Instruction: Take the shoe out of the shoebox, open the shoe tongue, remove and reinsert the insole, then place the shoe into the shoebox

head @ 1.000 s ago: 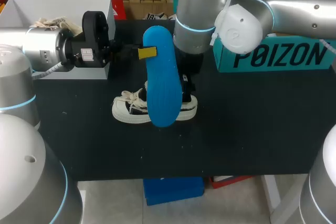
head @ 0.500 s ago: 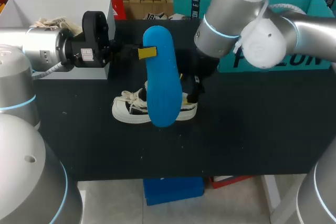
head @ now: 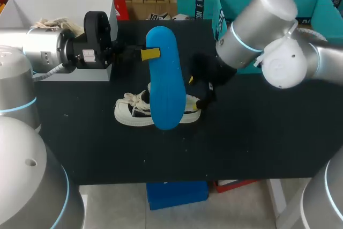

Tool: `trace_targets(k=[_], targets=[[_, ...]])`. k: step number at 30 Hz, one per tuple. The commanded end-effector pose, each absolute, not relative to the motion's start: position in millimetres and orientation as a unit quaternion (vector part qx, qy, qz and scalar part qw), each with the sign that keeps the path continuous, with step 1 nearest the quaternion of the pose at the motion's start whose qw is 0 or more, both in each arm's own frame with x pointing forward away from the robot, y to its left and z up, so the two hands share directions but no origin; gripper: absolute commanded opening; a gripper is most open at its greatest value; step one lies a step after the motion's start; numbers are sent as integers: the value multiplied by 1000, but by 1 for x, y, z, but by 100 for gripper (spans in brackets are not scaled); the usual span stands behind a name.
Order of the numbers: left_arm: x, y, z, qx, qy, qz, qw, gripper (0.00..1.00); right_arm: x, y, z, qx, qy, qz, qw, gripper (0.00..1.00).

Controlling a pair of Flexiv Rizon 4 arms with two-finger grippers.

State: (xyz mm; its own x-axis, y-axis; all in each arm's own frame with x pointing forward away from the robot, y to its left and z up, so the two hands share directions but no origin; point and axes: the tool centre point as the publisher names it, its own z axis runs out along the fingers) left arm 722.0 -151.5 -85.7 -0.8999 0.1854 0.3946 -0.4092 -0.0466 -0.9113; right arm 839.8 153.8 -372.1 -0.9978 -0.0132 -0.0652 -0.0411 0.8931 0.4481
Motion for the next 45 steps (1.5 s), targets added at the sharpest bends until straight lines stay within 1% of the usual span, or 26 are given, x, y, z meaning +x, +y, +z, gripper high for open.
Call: trace_targets(k=[1, 17, 33, 45], targets=[[721, -153, -86, 87, -659, 719, 204, 0, 837, 148, -381, -10, 959, 281, 34, 100], [721, -153, -86, 87, -659, 719, 204, 0, 836, 144, -397, -17, 932, 360, 36, 100], [721, -153, -86, 87, -659, 719, 204, 0, 840, 135, -423, 6, 922, 386, 26, 100], [721, -153, -86, 87, -659, 719, 204, 0, 840, 134, -436, 13, 923, 384, 25, 100]])
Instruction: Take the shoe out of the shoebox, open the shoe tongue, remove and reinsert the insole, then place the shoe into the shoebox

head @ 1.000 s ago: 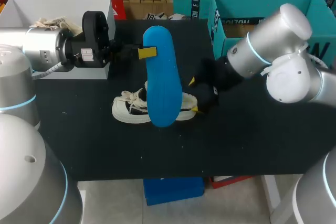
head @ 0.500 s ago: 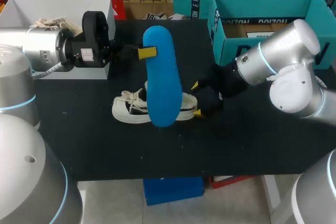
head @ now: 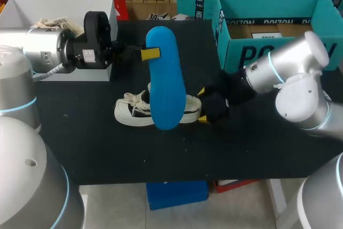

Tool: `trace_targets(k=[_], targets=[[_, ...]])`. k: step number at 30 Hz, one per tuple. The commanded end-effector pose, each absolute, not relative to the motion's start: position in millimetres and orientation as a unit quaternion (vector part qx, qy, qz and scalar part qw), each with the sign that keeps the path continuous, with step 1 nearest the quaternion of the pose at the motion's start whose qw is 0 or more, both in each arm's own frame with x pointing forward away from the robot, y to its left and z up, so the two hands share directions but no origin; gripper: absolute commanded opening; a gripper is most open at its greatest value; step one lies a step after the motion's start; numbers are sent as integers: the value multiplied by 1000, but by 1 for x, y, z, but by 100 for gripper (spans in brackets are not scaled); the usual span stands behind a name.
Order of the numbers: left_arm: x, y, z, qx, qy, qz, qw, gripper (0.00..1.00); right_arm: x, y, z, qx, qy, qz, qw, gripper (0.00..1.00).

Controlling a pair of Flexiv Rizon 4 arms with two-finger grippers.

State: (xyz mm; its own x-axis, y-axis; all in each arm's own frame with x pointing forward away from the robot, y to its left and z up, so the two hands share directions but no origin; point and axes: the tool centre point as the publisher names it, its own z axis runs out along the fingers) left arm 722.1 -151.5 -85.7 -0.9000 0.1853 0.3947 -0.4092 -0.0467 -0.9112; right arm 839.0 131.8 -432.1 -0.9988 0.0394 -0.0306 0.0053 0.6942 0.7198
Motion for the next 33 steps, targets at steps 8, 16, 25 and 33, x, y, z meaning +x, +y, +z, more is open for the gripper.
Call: trace_targets(k=[8, 16, 25, 33], targets=[[721, -153, -86, 87, -659, 719, 204, 0, 844, 134, -421, -1, 924, 381, 29, 100], [721, -153, -86, 87, -659, 719, 204, 0, 849, 136, -403, -22, 943, 331, 16, 100], [721, -153, -86, 87, -659, 719, 204, 0, 858, 148, -385, -32, 971, 236, -1, 100], [721, -153, -86, 87, -659, 719, 204, 0, 867, 165, -376, -33, 988, 148, -9, 100]])
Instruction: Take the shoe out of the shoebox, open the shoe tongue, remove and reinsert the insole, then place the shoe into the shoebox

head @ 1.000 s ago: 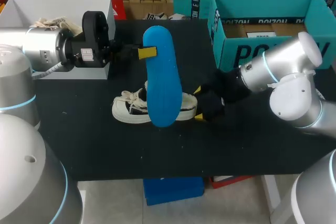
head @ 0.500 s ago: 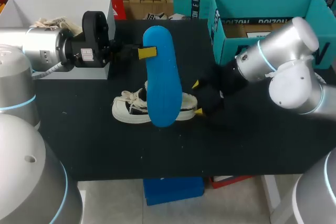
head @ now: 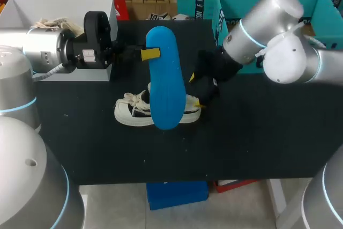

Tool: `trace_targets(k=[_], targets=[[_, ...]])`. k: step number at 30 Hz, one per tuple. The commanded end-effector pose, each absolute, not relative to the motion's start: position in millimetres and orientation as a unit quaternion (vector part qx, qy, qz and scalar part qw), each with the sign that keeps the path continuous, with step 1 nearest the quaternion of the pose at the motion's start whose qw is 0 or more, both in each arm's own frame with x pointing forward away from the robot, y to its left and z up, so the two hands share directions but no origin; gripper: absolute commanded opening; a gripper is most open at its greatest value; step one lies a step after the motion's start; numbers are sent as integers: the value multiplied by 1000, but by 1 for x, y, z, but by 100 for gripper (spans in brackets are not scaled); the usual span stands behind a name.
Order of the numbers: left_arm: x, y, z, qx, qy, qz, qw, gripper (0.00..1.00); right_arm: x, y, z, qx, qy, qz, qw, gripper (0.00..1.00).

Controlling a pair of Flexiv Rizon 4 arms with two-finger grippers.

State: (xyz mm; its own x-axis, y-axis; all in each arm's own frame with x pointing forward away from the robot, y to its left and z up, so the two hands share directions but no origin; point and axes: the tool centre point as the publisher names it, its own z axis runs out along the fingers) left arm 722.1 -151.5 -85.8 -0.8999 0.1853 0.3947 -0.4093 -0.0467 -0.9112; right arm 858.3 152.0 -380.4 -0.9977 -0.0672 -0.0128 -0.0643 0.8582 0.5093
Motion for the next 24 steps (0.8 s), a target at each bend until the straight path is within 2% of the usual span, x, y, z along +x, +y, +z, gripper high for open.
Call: trace_targets(k=[1, 24], targets=[[721, -153, -86, 87, -659, 719, 204, 0, 868, 167, -376, 32, -989, -142, 9, 100], [721, -153, -86, 87, -659, 719, 204, 0, 878, 229, -382, 45, -998, -43, 19, 100]])
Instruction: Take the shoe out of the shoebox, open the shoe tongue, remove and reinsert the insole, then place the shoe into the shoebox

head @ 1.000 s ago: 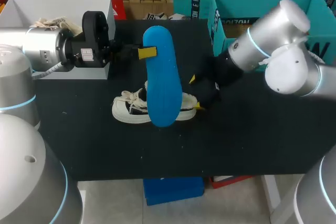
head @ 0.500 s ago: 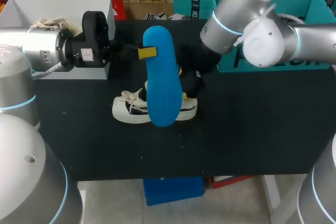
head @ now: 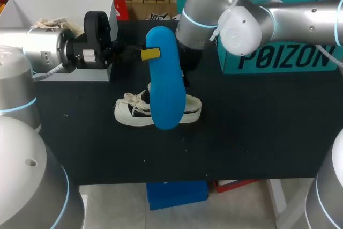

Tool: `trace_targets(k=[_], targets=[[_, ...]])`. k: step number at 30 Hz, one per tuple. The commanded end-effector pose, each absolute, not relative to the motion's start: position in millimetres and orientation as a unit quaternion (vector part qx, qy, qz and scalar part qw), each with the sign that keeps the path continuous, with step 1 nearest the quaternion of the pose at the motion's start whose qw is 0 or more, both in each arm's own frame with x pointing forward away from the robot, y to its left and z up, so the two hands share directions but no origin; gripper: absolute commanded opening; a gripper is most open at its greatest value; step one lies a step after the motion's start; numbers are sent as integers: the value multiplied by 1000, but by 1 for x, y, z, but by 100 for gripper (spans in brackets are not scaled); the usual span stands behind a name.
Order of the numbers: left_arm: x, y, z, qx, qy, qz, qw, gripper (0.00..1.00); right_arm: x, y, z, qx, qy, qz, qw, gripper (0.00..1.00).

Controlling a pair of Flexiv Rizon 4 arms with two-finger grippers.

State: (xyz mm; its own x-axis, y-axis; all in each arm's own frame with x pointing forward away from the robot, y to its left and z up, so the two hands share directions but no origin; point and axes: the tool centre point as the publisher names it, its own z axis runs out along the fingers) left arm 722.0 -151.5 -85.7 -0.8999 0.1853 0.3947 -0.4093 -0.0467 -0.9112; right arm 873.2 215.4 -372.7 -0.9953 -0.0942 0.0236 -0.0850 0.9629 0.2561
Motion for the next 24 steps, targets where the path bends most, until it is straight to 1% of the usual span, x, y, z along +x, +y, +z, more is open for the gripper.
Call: trace_targets(k=[1, 21, 22, 24], targets=[[721, -153, -86, 87, -659, 719, 204, 0, 878, 230, -384, 45, -998, -42, 20, 100], [721, -153, -86, 87, -659, 719, 204, 0, 880, 236, -405, 40, -998, -29, 36, 100], [721, -153, -86, 87, -659, 719, 204, 0, 880, 235, -406, 39, -998, -29, 36, 52], [721, -153, -86, 87, -659, 719, 204, 0, 880, 235, -407, 38, -998, -25, 35, 0]])
